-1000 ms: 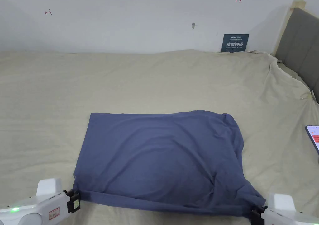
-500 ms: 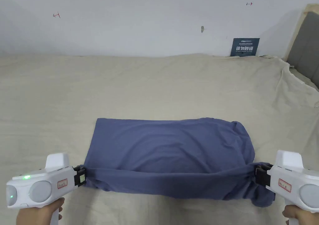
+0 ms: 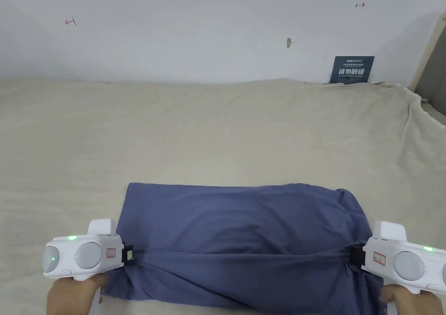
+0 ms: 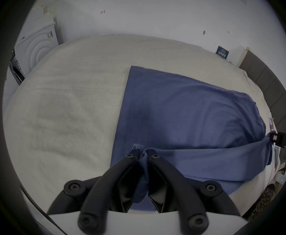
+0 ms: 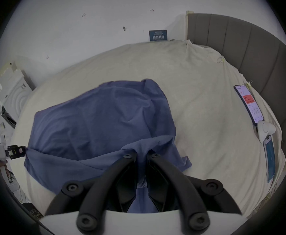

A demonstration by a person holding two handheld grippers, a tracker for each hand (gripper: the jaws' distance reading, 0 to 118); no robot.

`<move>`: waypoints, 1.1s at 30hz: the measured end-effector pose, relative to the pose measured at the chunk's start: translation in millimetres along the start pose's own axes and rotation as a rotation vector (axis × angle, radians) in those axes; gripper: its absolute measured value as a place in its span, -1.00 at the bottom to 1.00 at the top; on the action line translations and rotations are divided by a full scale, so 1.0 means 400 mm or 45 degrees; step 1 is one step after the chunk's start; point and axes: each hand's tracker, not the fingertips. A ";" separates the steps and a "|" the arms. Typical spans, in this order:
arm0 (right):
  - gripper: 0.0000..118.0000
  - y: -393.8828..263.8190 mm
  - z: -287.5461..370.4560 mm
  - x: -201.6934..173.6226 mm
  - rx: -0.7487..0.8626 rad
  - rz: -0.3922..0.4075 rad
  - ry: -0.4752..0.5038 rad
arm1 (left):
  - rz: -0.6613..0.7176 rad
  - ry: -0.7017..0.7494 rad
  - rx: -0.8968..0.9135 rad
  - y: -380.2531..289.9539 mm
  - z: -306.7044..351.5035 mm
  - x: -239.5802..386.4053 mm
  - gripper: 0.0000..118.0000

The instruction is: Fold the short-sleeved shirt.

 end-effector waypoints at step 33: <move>0.43 -0.099 0.633 -0.089 0.801 0.187 0.010 | -0.033 0.001 0.732 -0.125 0.511 0.058 0.41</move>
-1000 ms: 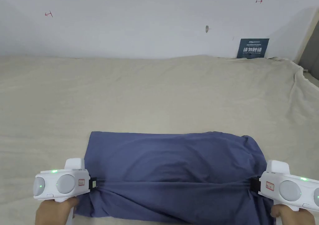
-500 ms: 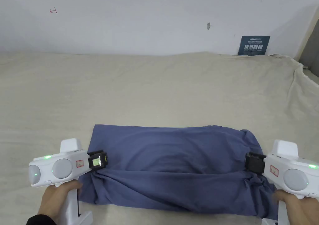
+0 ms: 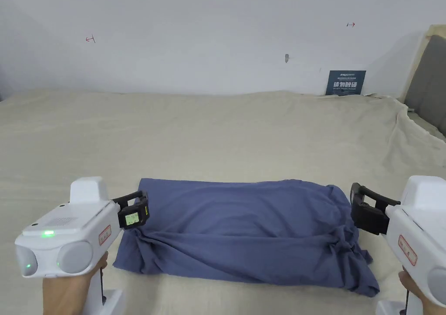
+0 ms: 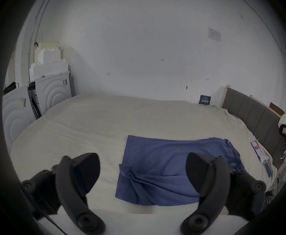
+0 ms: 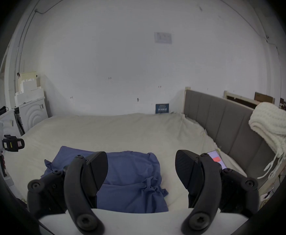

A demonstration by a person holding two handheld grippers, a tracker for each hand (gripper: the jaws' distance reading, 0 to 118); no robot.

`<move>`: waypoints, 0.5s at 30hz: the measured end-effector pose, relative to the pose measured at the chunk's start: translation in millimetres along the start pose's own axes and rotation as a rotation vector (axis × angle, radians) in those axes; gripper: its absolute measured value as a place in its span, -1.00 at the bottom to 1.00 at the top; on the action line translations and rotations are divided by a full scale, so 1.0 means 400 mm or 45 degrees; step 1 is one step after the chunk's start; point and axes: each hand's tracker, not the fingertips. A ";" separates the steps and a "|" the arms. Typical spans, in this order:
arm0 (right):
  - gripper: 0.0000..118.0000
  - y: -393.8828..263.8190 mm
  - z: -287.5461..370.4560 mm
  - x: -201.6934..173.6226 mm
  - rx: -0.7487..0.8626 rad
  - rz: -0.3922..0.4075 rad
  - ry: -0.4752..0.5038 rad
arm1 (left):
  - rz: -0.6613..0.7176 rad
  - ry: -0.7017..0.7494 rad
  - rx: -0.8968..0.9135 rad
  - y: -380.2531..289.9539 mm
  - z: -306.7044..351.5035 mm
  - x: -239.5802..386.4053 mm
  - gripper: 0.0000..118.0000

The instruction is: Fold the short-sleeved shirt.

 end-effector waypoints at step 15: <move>-1.00 -0.089 0.074 -0.026 0.063 0.063 -0.034 | -0.028 -0.034 0.099 -0.103 0.088 0.010 -1.00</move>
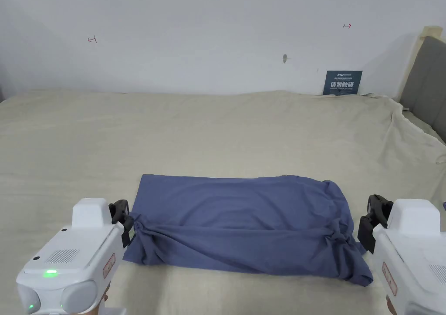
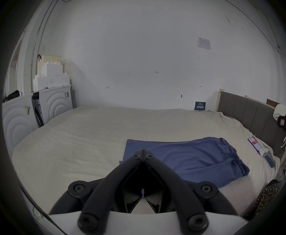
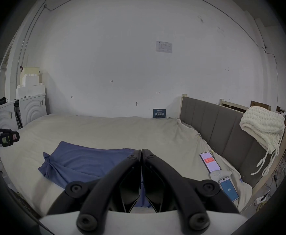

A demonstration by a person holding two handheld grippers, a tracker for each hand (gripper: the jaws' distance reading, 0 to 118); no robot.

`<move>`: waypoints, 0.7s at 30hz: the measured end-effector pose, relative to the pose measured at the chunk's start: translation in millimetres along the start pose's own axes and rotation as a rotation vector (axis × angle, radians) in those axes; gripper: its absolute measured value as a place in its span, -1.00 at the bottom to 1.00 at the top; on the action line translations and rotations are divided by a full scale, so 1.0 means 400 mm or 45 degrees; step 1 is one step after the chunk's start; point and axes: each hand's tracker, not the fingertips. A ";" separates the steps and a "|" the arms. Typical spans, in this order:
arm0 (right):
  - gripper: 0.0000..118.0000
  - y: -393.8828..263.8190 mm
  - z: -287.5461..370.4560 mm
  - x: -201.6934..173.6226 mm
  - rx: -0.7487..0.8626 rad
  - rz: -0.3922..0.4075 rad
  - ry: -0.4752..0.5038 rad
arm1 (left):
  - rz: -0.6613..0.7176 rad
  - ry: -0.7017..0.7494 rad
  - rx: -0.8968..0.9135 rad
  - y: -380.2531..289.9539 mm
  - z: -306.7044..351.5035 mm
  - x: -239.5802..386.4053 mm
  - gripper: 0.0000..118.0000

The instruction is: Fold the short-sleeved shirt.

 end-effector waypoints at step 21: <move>-1.00 -0.029 -0.102 -0.012 -0.122 -0.007 0.004 | 0.103 -0.002 -0.725 -0.061 -0.361 -0.109 0.13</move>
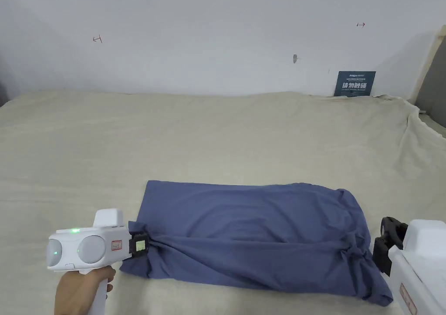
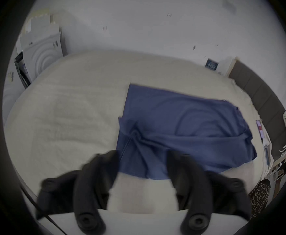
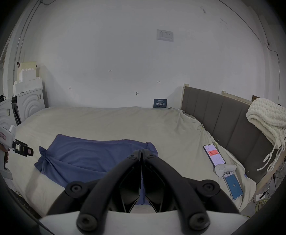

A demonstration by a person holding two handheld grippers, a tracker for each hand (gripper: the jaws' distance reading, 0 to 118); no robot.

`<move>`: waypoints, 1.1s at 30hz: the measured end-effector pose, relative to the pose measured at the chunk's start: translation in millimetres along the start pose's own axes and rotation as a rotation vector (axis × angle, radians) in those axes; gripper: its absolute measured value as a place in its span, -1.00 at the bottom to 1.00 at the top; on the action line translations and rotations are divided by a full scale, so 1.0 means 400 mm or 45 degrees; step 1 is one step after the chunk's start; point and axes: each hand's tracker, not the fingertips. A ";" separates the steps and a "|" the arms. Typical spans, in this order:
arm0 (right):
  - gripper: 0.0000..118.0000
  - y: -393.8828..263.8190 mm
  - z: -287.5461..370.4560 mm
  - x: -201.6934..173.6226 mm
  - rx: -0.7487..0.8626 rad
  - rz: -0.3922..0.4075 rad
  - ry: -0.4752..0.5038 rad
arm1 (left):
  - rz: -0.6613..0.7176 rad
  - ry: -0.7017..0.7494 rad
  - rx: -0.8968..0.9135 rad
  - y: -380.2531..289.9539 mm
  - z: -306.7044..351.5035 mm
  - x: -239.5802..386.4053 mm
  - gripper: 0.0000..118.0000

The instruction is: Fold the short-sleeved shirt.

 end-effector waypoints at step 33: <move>0.35 -0.305 -0.362 0.174 -0.805 -0.159 -0.054 | -0.043 -0.066 -0.023 -0.013 -0.035 -0.028 -0.92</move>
